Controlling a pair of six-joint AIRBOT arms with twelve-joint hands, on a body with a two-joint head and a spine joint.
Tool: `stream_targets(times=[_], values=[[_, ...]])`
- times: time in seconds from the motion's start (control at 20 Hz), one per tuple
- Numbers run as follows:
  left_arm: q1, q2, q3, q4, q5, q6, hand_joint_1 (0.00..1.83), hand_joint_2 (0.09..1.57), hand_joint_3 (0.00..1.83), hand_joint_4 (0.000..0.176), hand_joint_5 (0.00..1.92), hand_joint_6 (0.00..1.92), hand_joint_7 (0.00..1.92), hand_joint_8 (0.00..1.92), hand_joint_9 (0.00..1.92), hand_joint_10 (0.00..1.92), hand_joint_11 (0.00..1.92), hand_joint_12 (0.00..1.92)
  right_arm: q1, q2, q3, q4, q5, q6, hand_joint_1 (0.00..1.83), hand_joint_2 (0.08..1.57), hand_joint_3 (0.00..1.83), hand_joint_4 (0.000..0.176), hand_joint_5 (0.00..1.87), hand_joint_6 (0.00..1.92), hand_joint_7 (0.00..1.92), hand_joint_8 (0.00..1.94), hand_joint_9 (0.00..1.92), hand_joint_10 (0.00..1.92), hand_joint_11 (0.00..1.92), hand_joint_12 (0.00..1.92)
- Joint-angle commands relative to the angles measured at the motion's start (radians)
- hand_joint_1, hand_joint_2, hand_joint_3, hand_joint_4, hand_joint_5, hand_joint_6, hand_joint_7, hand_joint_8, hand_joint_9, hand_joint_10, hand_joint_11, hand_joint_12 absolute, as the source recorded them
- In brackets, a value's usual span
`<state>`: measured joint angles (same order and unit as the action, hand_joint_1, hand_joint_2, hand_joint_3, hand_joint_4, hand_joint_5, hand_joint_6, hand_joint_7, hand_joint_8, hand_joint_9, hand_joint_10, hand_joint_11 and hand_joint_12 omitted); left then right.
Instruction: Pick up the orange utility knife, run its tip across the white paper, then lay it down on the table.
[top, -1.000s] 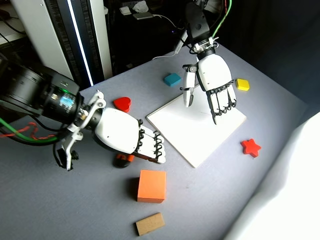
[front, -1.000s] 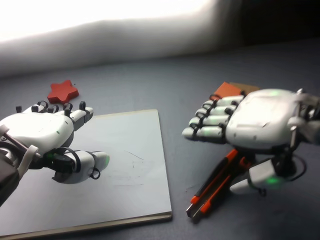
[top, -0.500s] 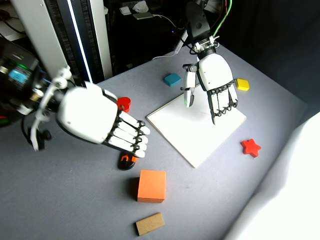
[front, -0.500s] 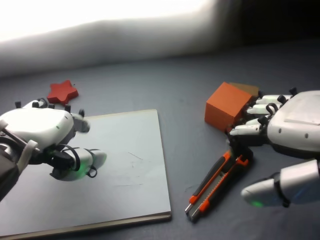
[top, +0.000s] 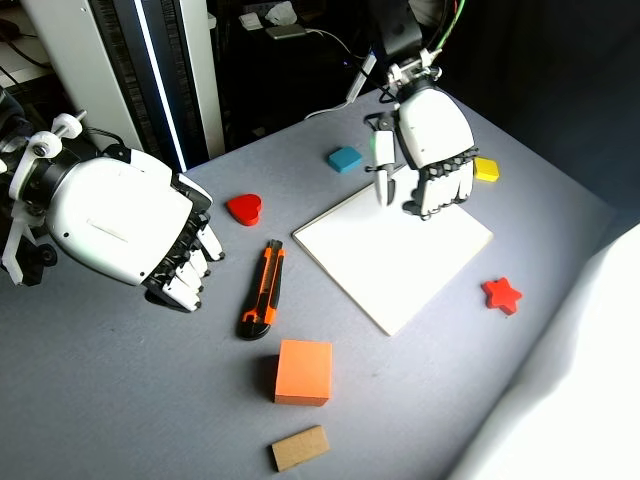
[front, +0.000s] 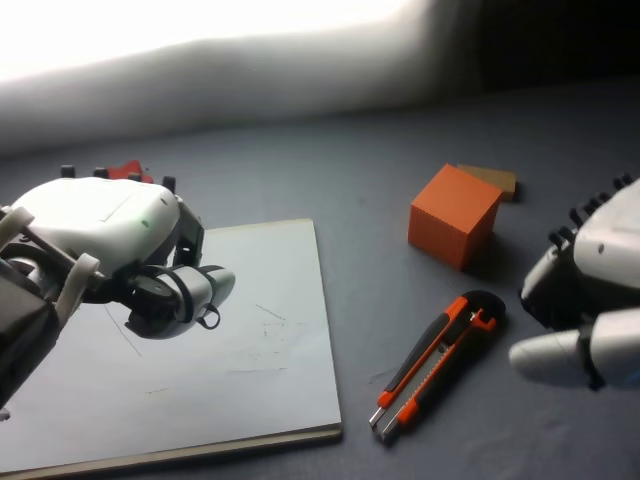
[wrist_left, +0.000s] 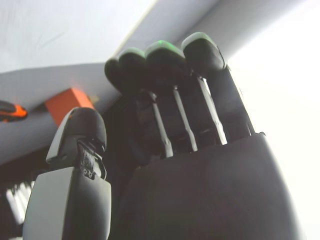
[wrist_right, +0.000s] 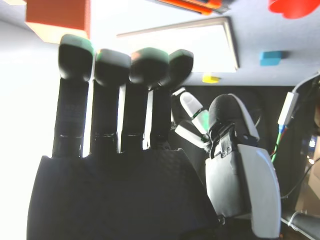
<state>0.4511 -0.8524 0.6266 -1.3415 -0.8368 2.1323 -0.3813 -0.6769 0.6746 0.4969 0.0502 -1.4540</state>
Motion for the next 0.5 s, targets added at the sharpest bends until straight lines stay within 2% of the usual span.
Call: stream_targets(times=[0.0,0.15,0.3,0.45], values=[[-0.017,0.002,-0.001,0.057,-0.062,0.013,0.35,1.41,0.01,0.0,0.84,1.22,0.98,1.52,0.88,1.81,0.66,1.92,0.014,0.002,0.0,-0.003,0.086,0.017,0.03,1.3,0.02,0.0,0.91,1.69,1.1,1.75,1.08,1.92,0.99,1.92],[-0.026,-0.003,-0.004,0.057,-0.053,0.017,0.36,1.42,0.01,0.0,0.83,1.23,0.99,1.47,0.87,1.77,0.63,1.92,0.002,0.004,0.001,-0.003,0.089,0.057,0.05,1.37,0.03,0.0,0.91,1.66,1.09,1.72,1.08,1.92,1.03,1.92],[-0.031,-0.002,0.002,0.058,-0.05,0.017,0.4,1.42,0.0,0.0,0.83,1.19,0.98,1.45,0.87,1.75,0.63,1.92,-0.048,0.01,0.004,-0.003,0.09,0.102,0.08,1.4,0.02,0.0,0.9,1.69,1.08,1.71,1.07,1.92,1.04,1.92],[-0.039,-0.003,0.002,0.058,-0.05,0.017,0.4,1.42,0.0,0.0,0.78,1.31,0.94,1.5,0.84,1.77,0.59,1.92,-0.05,0.001,0.006,-0.003,0.094,0.142,0.08,1.41,0.02,0.0,0.9,1.69,1.09,1.68,1.06,1.92,0.99,1.92]])
